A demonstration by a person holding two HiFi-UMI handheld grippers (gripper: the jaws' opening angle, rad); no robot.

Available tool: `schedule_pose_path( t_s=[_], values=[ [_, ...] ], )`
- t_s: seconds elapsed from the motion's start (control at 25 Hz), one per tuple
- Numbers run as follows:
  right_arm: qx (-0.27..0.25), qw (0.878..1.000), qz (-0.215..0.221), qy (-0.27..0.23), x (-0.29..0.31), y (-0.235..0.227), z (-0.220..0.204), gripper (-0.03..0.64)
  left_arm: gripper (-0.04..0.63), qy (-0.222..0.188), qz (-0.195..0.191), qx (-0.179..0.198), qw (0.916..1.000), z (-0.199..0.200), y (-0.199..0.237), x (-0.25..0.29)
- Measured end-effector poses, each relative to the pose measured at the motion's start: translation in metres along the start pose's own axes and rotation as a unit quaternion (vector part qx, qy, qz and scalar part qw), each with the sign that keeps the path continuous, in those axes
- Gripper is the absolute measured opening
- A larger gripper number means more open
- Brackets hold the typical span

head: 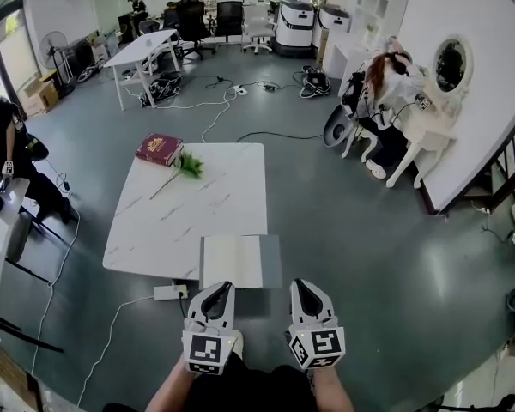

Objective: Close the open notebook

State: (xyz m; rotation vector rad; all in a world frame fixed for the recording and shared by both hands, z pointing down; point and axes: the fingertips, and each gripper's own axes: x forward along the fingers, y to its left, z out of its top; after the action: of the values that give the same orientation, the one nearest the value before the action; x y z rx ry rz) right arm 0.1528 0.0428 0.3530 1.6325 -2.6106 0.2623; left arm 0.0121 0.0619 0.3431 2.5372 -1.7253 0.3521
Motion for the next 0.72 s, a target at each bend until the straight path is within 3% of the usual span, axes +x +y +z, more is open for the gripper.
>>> schedule_pose_path(
  t_s=[0.72],
  values=[
    [0.025, 0.994, -0.091, 0.051, 0.098, -0.03, -0.046, 0.017, 0.026, 0.043, -0.099, -0.008, 0.9941, -0.046, 0.055, 0.113]
  ],
)
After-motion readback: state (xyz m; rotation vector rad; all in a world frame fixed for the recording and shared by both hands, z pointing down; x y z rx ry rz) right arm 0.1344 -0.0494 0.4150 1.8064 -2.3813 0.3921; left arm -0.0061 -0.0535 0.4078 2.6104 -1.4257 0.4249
